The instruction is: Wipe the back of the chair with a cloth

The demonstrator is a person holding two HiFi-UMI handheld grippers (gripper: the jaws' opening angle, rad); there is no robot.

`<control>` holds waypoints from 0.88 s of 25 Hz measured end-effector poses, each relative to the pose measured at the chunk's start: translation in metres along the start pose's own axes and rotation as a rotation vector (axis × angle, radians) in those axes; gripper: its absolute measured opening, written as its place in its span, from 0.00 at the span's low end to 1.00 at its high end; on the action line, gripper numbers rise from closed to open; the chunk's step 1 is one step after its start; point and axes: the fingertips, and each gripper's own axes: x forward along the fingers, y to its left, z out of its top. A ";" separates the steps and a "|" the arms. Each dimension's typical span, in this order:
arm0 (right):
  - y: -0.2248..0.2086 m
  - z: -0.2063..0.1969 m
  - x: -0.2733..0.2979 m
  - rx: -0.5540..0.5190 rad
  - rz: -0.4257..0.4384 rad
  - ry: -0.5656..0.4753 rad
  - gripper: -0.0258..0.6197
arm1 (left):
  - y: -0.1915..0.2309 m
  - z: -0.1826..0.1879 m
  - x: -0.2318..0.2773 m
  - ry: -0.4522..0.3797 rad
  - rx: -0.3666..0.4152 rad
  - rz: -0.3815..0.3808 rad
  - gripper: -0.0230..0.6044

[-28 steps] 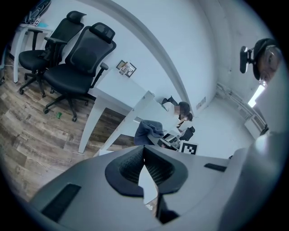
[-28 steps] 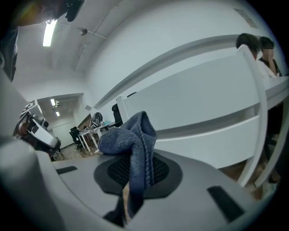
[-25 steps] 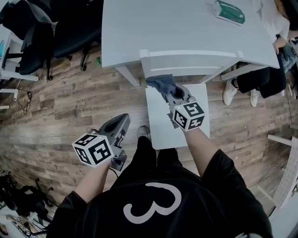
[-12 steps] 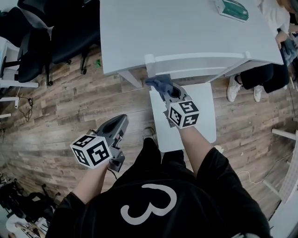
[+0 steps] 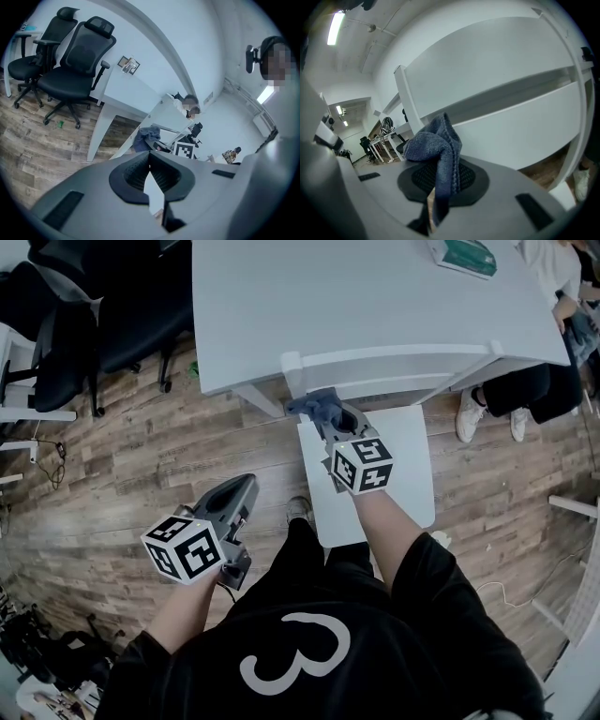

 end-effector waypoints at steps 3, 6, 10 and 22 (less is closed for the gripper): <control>-0.001 0.000 0.000 0.001 0.006 0.004 0.11 | -0.005 0.000 0.001 -0.007 0.001 0.004 0.06; -0.004 0.001 -0.002 0.005 0.009 0.005 0.11 | -0.010 -0.001 0.001 -0.012 0.003 0.009 0.06; -0.016 0.002 -0.006 0.005 0.008 0.005 0.11 | -0.017 -0.006 0.004 -0.016 0.003 0.018 0.06; -0.106 0.015 -0.052 0.038 -0.101 -0.006 0.11 | -0.057 -0.026 0.027 -0.024 -0.004 0.019 0.06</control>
